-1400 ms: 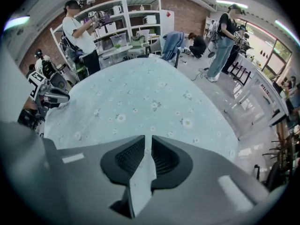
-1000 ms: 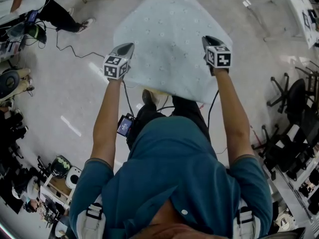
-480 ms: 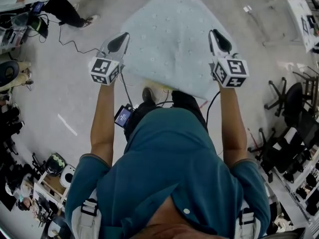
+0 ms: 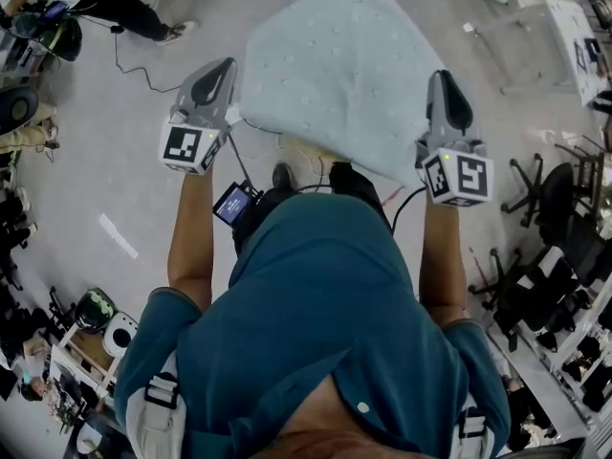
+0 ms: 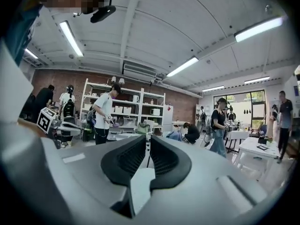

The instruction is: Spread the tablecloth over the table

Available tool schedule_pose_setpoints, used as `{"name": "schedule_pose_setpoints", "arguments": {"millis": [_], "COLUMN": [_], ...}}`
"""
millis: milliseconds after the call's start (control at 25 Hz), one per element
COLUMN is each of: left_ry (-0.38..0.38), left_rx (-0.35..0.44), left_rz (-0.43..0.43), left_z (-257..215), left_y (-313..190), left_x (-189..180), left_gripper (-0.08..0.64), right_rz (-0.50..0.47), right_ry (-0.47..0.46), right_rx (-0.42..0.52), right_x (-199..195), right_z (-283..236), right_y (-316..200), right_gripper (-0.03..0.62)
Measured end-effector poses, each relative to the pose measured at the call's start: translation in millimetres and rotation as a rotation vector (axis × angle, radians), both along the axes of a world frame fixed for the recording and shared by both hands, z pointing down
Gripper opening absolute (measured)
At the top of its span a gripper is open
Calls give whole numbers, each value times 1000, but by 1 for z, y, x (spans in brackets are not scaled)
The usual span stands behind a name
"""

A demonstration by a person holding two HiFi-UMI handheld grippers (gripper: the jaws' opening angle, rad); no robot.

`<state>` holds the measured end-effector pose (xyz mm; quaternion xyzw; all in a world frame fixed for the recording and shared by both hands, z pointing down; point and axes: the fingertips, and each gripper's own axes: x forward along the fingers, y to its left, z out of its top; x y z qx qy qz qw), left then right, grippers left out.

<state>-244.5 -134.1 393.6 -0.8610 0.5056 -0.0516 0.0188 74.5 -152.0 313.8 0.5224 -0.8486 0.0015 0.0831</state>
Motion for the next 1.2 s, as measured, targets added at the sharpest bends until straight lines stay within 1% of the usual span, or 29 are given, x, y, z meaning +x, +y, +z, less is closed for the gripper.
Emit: {"name": "schedule_pose_setpoints", "arguments": {"millis": [120, 160, 240, 440, 600, 720, 960, 1200], "left_ry": [-26, -45, -74, -77, -93, -97, -73, -61], "left_rx": [88, 99, 119, 206, 241, 243, 228, 193], "left_rz": [27, 36, 58, 100, 137, 145, 147, 131], "left_z": [-40, -49, -64, -100, -115, -112, -99, -87], "left_y": [13, 18, 30, 56, 71, 76, 78, 83], "left_x": [-3, -6, -11, -28, -33, -38, -49, -64], "left_gripper": [1, 2, 2, 2, 1, 1, 2, 2], "right_rz": [0, -6, -25, -44, -40, -36, -19, -7], "right_ry": [-24, -23, -11, 8, 10, 16, 29, 35], "right_rx": [67, 83, 101, 126, 151, 162, 172, 171], "right_x": [-5, -10, -23, -53, -63, -68, -74, -78], "right_z": [-30, -39, -51, -78, -95, -98, -98, -101], "right_y": [20, 29, 47, 78, 93, 100, 109, 122], "right_gripper": [23, 11, 9, 9, 9, 9, 9, 9]}}
